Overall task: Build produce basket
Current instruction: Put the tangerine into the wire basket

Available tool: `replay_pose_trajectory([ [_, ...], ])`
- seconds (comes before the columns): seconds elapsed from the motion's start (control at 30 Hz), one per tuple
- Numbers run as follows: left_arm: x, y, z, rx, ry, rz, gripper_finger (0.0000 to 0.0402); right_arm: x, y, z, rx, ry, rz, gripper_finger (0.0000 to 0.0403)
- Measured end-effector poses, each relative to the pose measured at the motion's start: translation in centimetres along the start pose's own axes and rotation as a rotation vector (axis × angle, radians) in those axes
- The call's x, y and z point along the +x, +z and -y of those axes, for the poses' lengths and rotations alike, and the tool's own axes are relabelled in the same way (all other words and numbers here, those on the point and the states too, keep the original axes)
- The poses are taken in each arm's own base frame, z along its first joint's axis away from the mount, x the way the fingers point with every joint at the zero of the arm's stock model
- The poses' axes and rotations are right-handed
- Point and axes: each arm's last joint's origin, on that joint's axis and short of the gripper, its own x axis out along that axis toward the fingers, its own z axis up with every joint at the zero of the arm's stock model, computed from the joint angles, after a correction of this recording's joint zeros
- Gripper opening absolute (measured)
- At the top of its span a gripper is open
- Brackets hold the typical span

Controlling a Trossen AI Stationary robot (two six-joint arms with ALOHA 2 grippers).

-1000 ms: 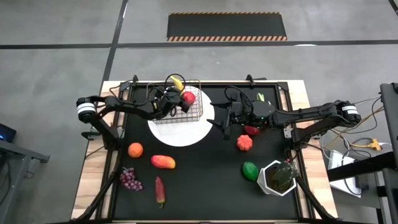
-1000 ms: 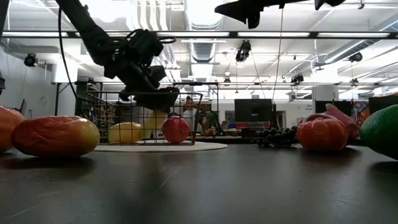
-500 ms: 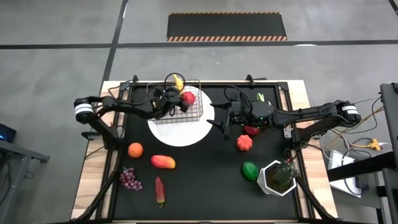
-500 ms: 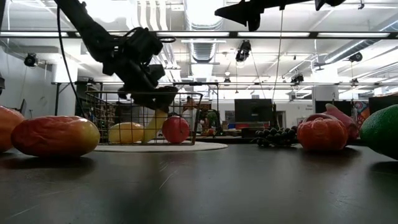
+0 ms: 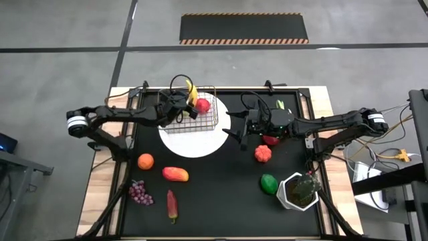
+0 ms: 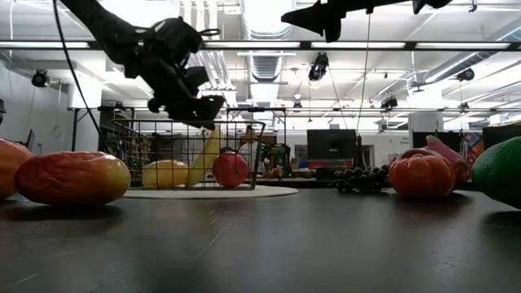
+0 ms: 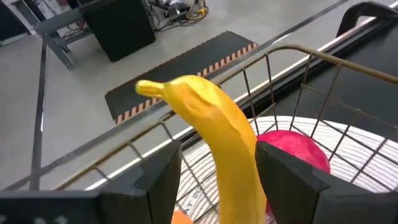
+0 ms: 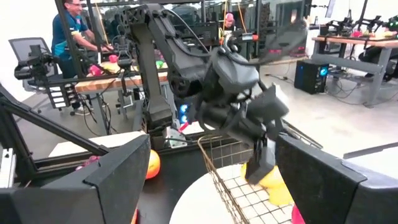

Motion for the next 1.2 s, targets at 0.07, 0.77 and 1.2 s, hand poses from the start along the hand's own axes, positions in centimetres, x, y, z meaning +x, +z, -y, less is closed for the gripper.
replay_pose_trajectory([
  [0.07,-0.8,0.3,-0.4,0.007,-0.006,-0.003,0.0188,0.0,-0.1,0.0,0.027,-0.001,-0.009,0.0327],
  [0.77,-10.9,4.3,-2.1,0.067,-0.406,0.292,0.0188,-0.8,-2.9,-0.2,0.488,-0.391,-0.912,0.0327],
  [1.2,-11.0,4.3,-2.2,0.107,-0.401,0.301,0.0188,-0.5,-7.4,-1.0,0.630,-0.480,-1.381,0.0327],
])
